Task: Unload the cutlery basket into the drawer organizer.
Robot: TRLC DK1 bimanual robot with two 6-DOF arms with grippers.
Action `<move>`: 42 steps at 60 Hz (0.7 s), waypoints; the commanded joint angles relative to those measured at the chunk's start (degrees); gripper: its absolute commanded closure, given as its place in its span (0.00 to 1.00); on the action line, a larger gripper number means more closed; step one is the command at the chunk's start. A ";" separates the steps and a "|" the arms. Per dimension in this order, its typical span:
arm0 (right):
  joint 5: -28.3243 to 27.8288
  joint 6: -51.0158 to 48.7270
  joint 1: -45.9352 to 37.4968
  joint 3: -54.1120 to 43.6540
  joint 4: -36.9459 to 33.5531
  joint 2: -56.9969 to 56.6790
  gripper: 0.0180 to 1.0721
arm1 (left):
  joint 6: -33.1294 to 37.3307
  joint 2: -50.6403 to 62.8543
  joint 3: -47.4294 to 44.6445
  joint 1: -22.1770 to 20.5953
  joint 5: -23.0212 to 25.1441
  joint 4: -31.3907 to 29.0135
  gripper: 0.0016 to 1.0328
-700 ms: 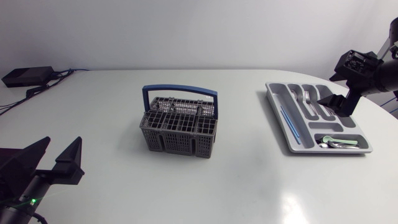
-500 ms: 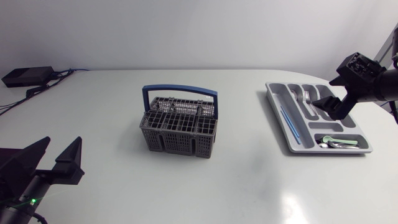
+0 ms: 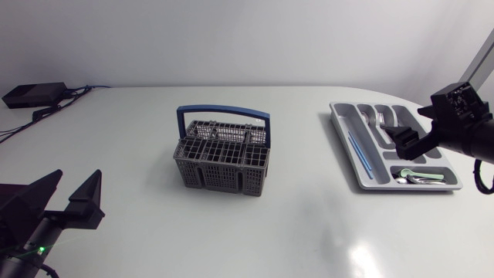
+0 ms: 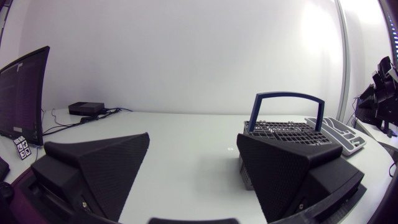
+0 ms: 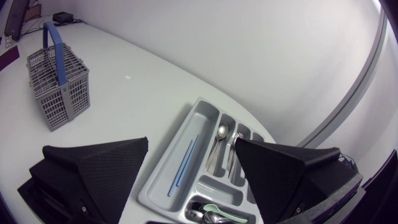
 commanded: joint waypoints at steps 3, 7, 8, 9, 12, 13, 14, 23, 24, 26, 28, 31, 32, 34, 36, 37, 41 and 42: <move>2.06 4.12 1.35 -5.78 4.10 -3.78 0.04 | 1.21 -0.36 -1.32 0.43 0.40 0.95 0.04; 2.33 4.38 1.35 -7.98 5.94 -5.71 0.04 | 1.21 -0.36 -1.32 0.43 0.40 0.95 0.04; 2.24 4.38 1.35 -8.33 6.12 -6.06 0.04 | 1.21 -0.36 -1.32 0.43 0.40 0.95 0.04; 2.24 4.38 1.35 -8.86 6.56 -6.41 0.04 | 1.21 -0.36 -1.32 0.43 0.40 0.95 0.04; 2.33 4.73 1.35 -10.17 7.53 -7.38 0.04 | 1.21 -0.36 -1.32 0.43 0.40 0.95 0.04; 2.33 5.00 1.35 -10.61 7.97 -7.73 0.04 | 1.21 -0.36 -1.32 0.43 0.40 0.95 0.04; 2.50 5.53 1.35 -11.14 8.58 -8.08 0.04 | 1.21 -0.36 -1.32 0.43 0.40 0.95 0.04; 5.14 13.26 0.65 -17.82 17.28 -13.71 0.04 | 1.21 -0.36 -1.32 0.43 0.40 0.95 0.04; 5.14 13.26 0.65 -18.61 17.90 -14.59 0.04 | 1.21 -0.36 -1.32 0.43 0.40 0.95 0.04; 5.23 13.17 0.65 -19.93 18.78 -16.35 0.04 | 1.21 -0.36 -1.32 0.43 0.40 0.95 0.04; 5.40 13.17 0.74 -20.81 18.86 -17.84 0.04 | 1.21 -0.36 -1.32 0.43 0.40 0.95 0.04; 6.46 13.44 0.83 -21.86 19.13 -19.77 0.04 | 1.21 -0.36 -1.32 0.43 0.40 0.95 0.04; 6.81 13.52 0.91 -22.30 19.30 -20.56 0.04 | 1.21 -0.36 -1.32 0.43 0.40 0.95 0.04; 7.16 13.70 1.00 -23.01 19.39 -22.06 0.04 | 1.21 -0.36 -1.32 0.43 0.40 0.95 0.04; 7.16 13.70 1.00 -23.45 19.48 -23.20 0.04 | 1.21 -0.36 -1.32 0.43 0.40 0.95 0.04; 7.16 13.79 1.00 -23.53 19.30 -23.73 0.04 | 1.21 -0.36 -1.32 0.43 0.40 0.95 0.04; 7.16 14.49 1.00 -24.06 18.78 -25.93 0.04 | 1.21 -0.36 -1.32 0.43 0.40 0.95 0.04; 7.16 14.49 1.00 -24.32 18.69 -26.54 0.04 | 1.21 -0.36 -1.32 0.43 0.40 0.95 0.04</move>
